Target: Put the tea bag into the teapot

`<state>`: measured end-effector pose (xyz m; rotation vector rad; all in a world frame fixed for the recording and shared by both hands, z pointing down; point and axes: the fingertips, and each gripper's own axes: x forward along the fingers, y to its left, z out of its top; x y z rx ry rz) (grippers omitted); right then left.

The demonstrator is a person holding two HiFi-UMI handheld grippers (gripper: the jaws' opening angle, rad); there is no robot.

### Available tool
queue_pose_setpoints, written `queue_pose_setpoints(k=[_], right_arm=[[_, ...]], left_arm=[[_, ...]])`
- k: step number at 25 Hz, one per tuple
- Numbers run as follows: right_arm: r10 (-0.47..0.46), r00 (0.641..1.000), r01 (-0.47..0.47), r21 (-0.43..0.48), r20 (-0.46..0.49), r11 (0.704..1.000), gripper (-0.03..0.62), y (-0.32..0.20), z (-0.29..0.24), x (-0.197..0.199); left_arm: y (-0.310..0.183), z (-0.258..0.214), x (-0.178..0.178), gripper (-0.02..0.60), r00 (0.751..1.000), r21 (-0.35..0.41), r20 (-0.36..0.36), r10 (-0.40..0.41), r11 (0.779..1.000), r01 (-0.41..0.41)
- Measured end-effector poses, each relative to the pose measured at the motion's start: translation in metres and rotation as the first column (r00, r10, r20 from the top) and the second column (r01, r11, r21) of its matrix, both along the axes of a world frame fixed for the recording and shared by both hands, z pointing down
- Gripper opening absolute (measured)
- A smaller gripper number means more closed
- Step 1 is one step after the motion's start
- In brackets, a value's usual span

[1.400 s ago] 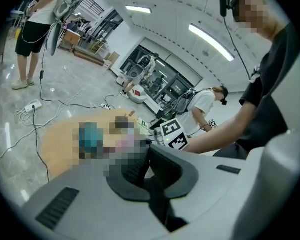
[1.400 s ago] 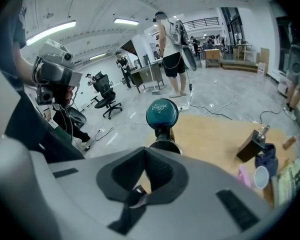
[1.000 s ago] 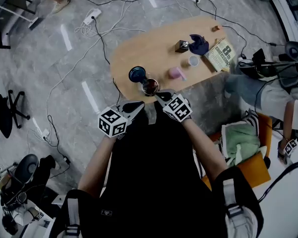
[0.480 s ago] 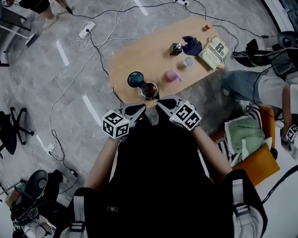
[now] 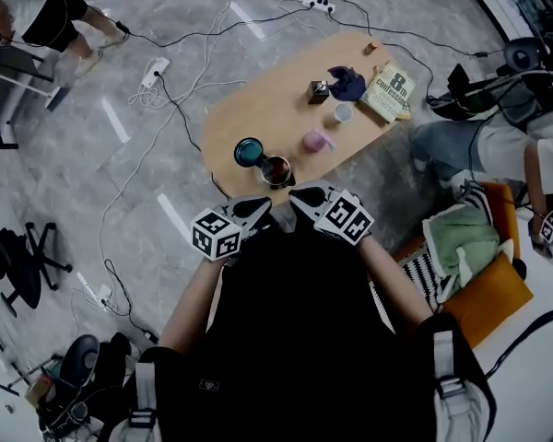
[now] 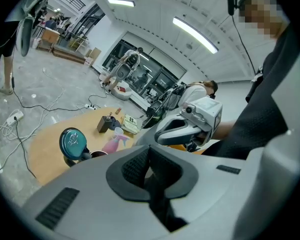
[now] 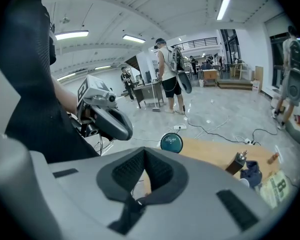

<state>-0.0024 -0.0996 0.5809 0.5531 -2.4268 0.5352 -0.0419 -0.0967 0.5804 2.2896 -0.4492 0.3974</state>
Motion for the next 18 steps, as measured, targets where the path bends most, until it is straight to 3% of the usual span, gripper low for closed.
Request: queue_pose_setpoints(k=[18], right_arm=[[0.059,0.998,-0.059,0.004,0.01,0.998,0.006,-0.0019,0.0071,-0.0068]], left_arm=[[-0.0001,0.001,-0.0016,0.012,0.998,0.001,0.009,0.057,0.998,-0.057]])
